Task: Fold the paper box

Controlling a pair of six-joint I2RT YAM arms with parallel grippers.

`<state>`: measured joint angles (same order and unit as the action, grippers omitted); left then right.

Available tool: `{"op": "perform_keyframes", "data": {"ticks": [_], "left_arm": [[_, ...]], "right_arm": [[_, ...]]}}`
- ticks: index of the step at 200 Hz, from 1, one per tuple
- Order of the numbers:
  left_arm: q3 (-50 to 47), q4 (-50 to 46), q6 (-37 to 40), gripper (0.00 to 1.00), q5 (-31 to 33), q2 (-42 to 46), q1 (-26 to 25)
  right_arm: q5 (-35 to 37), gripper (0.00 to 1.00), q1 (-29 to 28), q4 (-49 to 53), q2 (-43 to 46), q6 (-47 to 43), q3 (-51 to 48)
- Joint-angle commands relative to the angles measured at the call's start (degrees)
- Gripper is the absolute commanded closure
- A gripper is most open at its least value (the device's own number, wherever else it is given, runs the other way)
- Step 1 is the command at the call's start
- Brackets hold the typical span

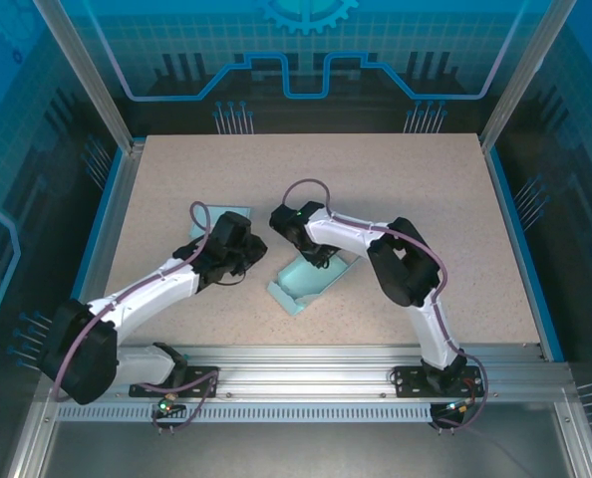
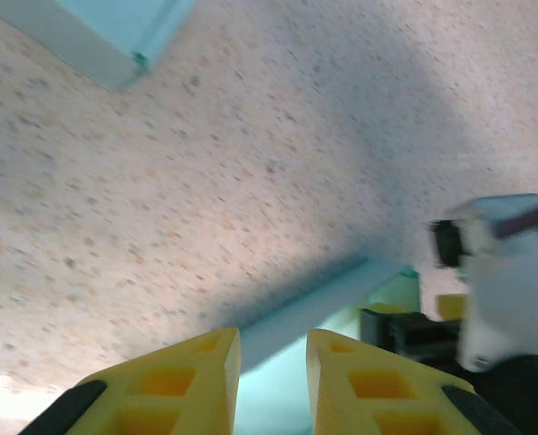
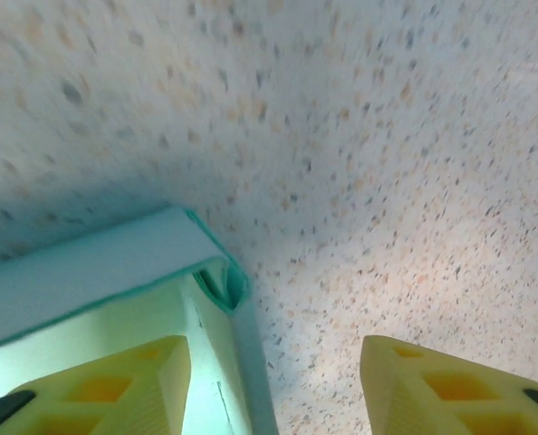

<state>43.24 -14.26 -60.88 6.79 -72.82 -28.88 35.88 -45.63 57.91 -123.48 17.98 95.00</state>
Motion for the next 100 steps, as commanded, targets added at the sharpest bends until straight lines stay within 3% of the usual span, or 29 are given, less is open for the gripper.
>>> {"op": "perform_keyframes", "data": {"ticks": [1, 55, 100], "left_arm": [[-0.84, 0.99, 8.85, 0.73, -1.06, 1.92, 1.09], [3.53, -4.25, 22.55, 0.75, -1.68, -2.10, 1.13], [4.37, -3.15, 28.48, 0.79, -3.21, -8.93, 0.97]], "right_arm": [[-1.09, 0.38, 0.50, -0.08, 4.77, -3.01, 3.32], [-5.19, 0.14, 0.07, -0.78, 20.54, -3.29, 3.18], [-7.82, 0.10, 0.19, -0.74, 43.68, 5.91, -11.86]]}}
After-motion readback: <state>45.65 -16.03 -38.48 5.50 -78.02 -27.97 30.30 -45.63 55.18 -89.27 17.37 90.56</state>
